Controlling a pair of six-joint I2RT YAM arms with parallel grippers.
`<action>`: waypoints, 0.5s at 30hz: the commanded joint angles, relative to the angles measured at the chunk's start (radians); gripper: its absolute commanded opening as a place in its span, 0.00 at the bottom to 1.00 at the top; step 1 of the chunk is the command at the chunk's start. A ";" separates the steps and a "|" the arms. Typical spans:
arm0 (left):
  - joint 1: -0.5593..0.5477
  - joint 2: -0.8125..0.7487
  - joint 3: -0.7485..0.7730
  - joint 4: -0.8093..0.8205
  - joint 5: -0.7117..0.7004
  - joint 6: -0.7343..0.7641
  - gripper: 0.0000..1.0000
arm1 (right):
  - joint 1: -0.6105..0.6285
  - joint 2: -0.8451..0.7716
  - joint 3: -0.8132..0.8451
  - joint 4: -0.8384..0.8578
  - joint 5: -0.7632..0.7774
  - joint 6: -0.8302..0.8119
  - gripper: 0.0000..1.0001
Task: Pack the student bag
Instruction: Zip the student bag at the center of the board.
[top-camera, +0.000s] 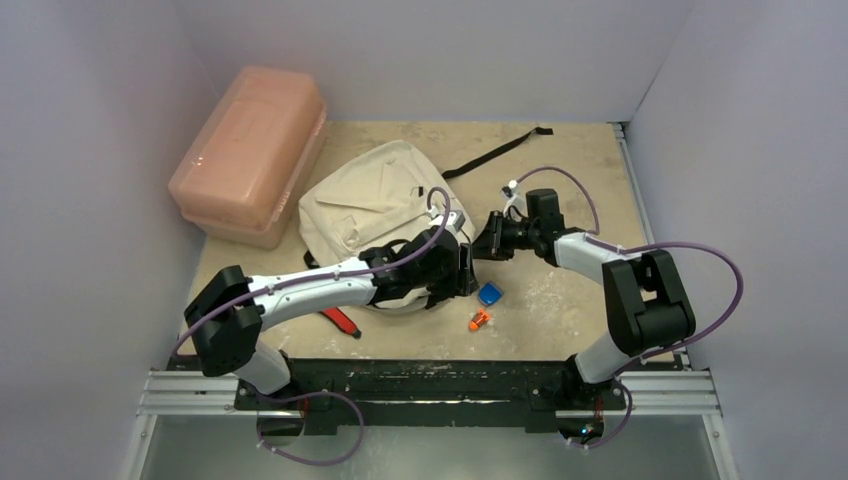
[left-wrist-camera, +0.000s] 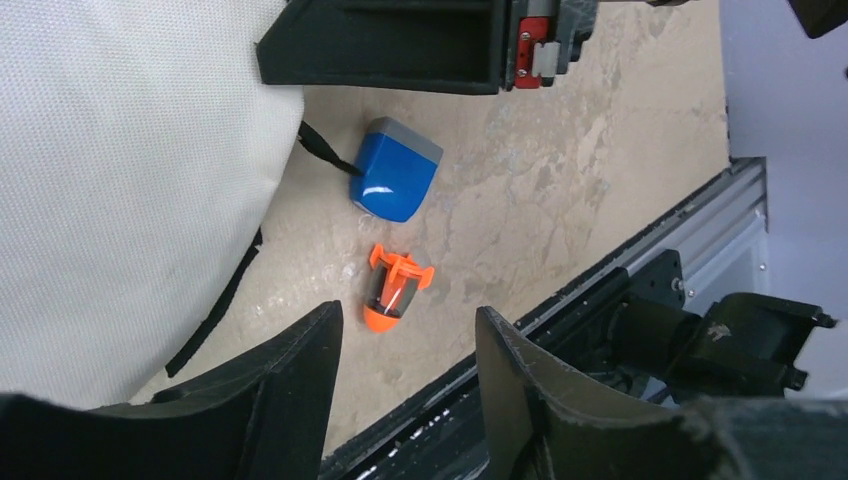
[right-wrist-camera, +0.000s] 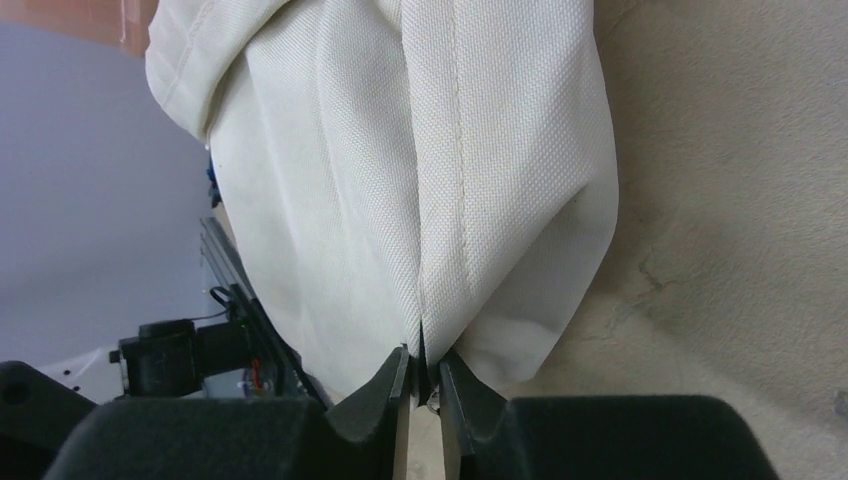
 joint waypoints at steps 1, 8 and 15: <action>-0.022 0.042 0.043 0.057 -0.135 -0.081 0.47 | 0.002 -0.028 0.027 0.057 -0.073 0.053 0.11; -0.032 0.144 0.078 0.055 -0.223 -0.203 0.44 | 0.003 -0.076 -0.007 0.069 -0.050 0.169 0.00; -0.070 0.182 0.097 0.059 -0.360 -0.331 0.47 | 0.003 -0.154 -0.056 0.080 -0.007 0.345 0.00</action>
